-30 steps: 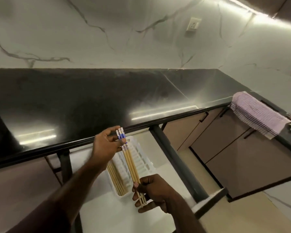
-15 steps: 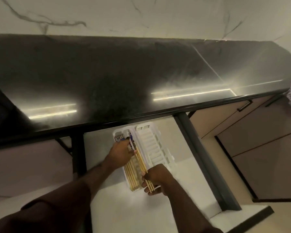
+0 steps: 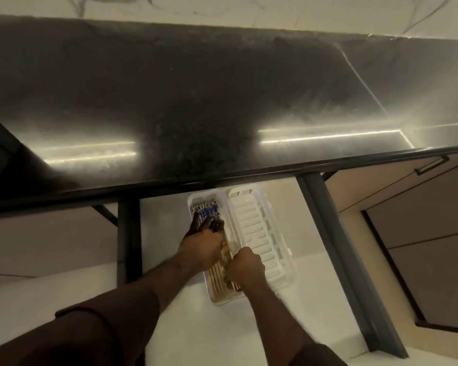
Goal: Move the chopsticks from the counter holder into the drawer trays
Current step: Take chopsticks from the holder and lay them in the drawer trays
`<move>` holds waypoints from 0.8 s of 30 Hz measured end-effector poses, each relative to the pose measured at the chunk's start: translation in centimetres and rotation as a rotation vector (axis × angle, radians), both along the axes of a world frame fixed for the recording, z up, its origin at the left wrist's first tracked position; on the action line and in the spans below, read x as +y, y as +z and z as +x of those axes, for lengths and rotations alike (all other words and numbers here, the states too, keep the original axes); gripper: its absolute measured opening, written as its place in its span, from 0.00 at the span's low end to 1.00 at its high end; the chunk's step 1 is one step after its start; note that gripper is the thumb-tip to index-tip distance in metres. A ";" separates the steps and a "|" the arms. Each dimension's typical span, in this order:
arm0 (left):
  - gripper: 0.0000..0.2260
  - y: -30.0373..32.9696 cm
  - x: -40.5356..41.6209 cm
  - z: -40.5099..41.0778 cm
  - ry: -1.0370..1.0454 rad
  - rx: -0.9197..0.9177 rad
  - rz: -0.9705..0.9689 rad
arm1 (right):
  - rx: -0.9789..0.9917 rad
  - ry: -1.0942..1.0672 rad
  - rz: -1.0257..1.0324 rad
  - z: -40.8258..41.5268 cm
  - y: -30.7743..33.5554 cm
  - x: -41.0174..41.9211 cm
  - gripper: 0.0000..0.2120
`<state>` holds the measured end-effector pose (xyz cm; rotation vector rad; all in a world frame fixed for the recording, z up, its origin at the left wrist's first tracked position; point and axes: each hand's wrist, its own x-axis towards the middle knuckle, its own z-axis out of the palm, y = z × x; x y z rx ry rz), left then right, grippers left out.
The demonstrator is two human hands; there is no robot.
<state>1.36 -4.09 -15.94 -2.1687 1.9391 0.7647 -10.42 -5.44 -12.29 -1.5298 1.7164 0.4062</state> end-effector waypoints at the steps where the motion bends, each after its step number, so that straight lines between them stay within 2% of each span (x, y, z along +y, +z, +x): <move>1: 0.26 -0.2 0.0 -0.1 -0.041 -0.051 -0.020 | 0.031 0.053 -0.036 0.0 0.2 0.3 0.15; 5: 0.31 -0.5 0.0 -0.3 -0.127 -0.166 -0.008 | 0.052 0.208 -0.176 0.3 -0.6 1.4 0.11; 8: 0.30 -0.6 -0.1 -0.6 -0.128 -0.181 -0.003 | 0.019 0.189 -0.242 0.6 -1.3 2.0 0.12; 13: 0.30 -1.0 -0.4 -1.2 -0.128 -0.232 0.060 | 0.007 0.257 -0.213 0.4 -2.0 2.8 0.19; 19: 0.32 -1.5 -0.4 -1.8 -0.113 -0.289 0.095 | -0.054 0.290 -0.184 -0.2 -1.8 2.8 0.19; 24: 0.29 -0.9 -0.4 -2.1 -0.081 -0.283 0.038 | -0.031 0.364 -0.236 -0.7 -1.2 3.3 0.20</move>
